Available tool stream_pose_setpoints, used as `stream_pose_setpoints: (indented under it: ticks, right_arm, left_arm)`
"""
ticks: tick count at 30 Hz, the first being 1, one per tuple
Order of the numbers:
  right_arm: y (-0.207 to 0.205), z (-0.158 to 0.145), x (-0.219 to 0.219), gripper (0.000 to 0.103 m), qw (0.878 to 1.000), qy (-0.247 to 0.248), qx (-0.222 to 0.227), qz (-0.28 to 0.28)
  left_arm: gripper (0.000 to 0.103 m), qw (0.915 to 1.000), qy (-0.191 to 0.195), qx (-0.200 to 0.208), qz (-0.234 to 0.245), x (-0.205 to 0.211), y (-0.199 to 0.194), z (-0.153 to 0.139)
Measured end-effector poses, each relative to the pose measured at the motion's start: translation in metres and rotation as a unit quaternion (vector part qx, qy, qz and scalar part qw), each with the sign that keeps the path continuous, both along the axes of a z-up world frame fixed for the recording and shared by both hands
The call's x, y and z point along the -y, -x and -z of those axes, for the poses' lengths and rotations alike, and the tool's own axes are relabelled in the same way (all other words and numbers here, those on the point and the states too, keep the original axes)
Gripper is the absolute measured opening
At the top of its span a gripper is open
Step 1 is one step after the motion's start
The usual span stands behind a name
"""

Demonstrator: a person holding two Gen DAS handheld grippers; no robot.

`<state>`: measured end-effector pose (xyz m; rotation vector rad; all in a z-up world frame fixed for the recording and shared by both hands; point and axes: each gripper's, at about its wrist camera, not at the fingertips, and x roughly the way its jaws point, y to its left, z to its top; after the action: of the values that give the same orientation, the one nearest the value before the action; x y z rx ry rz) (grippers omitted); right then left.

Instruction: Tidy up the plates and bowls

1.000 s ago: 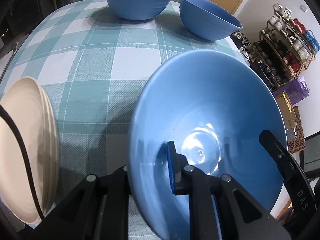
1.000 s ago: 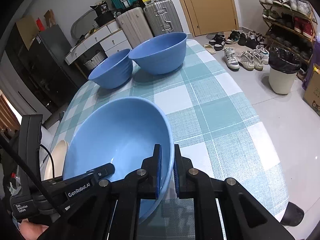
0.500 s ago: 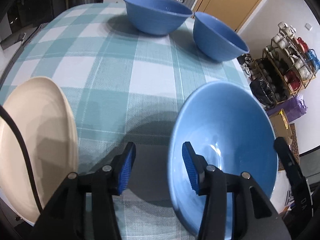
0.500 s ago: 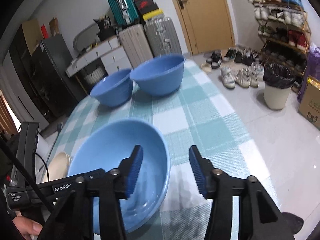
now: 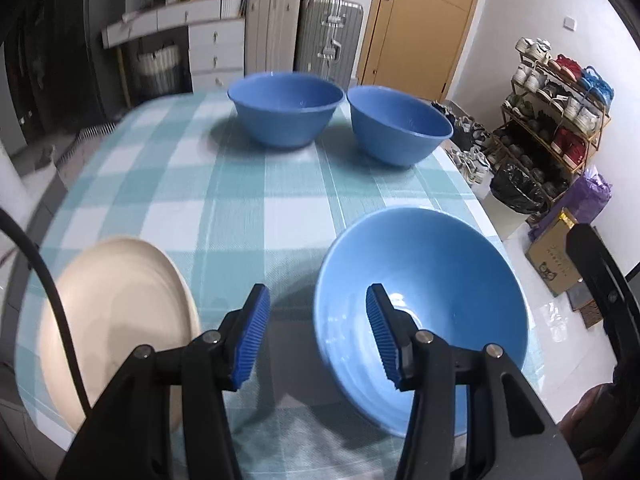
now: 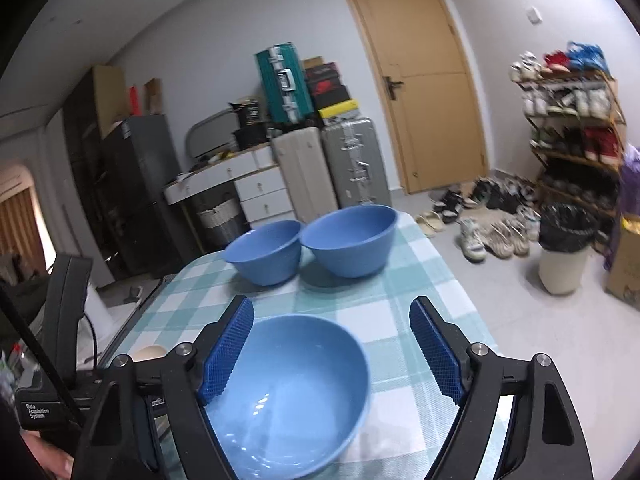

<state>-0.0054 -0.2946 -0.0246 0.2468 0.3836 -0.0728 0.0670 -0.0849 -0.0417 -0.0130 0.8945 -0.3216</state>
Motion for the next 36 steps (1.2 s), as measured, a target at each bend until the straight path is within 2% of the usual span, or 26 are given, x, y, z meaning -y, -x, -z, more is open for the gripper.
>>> stream_pose_setpoints:
  ticks: [6,12,13,14,15,18,19,25,30,36]
  right_arm:
    - [0.001,-0.005,-0.018,0.085,0.999,0.021,0.014,-0.030]
    - [0.015,-0.015,-0.029,0.087,0.997,0.029,0.055,-0.048]
    - [0.018,-0.016,-0.031,0.088,0.996,0.028,0.062,-0.052]
    - [0.021,-0.018,-0.032,0.089,0.996,0.027,0.067,-0.055]
    - [0.023,-0.019,-0.035,0.091,0.995,0.027,0.072,-0.060]
    - [0.031,-0.020,-0.046,0.095,0.994,0.039,0.074,-0.070]
    - [0.033,-0.021,-0.049,0.096,0.993,0.044,0.076,-0.074]
    - [0.040,-0.020,-0.056,0.102,0.992,0.052,0.082,-0.084]
    - [0.036,-0.019,-0.057,0.102,0.992,0.046,0.073,-0.097]
    - [0.038,-0.021,-0.056,0.102,0.991,0.048,0.078,-0.094]
  left_arm:
    - [0.051,0.9973,0.026,0.064,-0.023,-0.017,0.015,-0.020]
    - [0.057,0.9855,0.043,0.159,-0.041,-0.036,0.040,-0.044]
    - [0.059,0.9819,0.046,0.179,-0.043,-0.040,0.046,-0.048]
    - [0.071,0.9790,0.046,0.193,-0.047,-0.043,0.050,-0.051]
    - [0.089,0.9755,0.046,0.208,-0.055,-0.047,0.054,-0.054]
    - [0.095,0.9610,0.068,0.258,-0.074,-0.062,0.067,-0.062]
    - [0.098,0.9598,0.070,0.262,-0.074,-0.064,0.069,-0.064]
    - [0.099,0.9596,0.067,0.263,-0.074,-0.065,0.070,-0.062]
    - [0.103,0.9523,0.083,0.281,-0.086,-0.069,0.077,-0.064]
    - [0.103,0.9545,0.081,0.274,-0.084,-0.066,0.077,-0.063]
